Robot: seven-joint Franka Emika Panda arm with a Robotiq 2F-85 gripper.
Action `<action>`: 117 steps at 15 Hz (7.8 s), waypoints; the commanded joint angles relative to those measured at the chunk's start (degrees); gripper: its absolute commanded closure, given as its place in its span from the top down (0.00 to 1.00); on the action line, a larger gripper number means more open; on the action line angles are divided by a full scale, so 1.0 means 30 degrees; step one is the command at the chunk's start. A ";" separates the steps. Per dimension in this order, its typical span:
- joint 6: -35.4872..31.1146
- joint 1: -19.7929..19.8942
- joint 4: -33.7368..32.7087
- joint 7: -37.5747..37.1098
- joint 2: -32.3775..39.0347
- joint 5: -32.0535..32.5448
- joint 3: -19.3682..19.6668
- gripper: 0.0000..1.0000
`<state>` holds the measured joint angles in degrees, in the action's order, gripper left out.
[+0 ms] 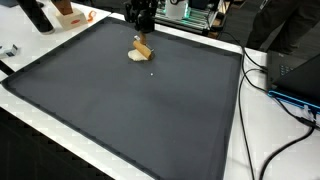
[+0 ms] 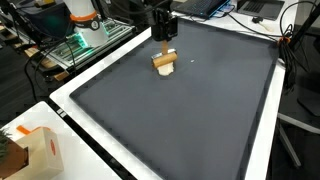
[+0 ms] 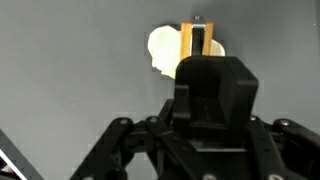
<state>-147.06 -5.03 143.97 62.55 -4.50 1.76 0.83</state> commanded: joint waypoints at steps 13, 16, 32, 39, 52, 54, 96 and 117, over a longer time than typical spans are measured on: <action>-0.1920 0.0367 -0.0207 -0.0630 0.1412 0.0377 -0.0308 0.24; -0.0827 0.0353 -0.0441 0.1912 0.1395 -0.1757 -0.0305 0.24; 0.5013 0.0628 -0.2018 0.2667 0.1628 -0.1633 -0.0633 0.24; 0.5939 0.0707 -0.1891 0.3048 0.0397 -0.2165 -0.0597 0.24; 0.8943 0.0670 -0.2626 0.0089 -0.4829 -0.2240 0.0302 0.24; 0.9250 0.0703 -0.2866 -0.1316 -0.5470 -0.2477 0.0552 0.24; 1.0628 0.2352 -0.2809 -0.5159 -0.0011 -1.5312 0.3469 0.24; 1.0720 0.3800 -0.3619 -0.7634 0.3654 -1.6892 0.2588 0.24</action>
<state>-115.40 5.50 134.29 43.34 5.15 -48.68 9.93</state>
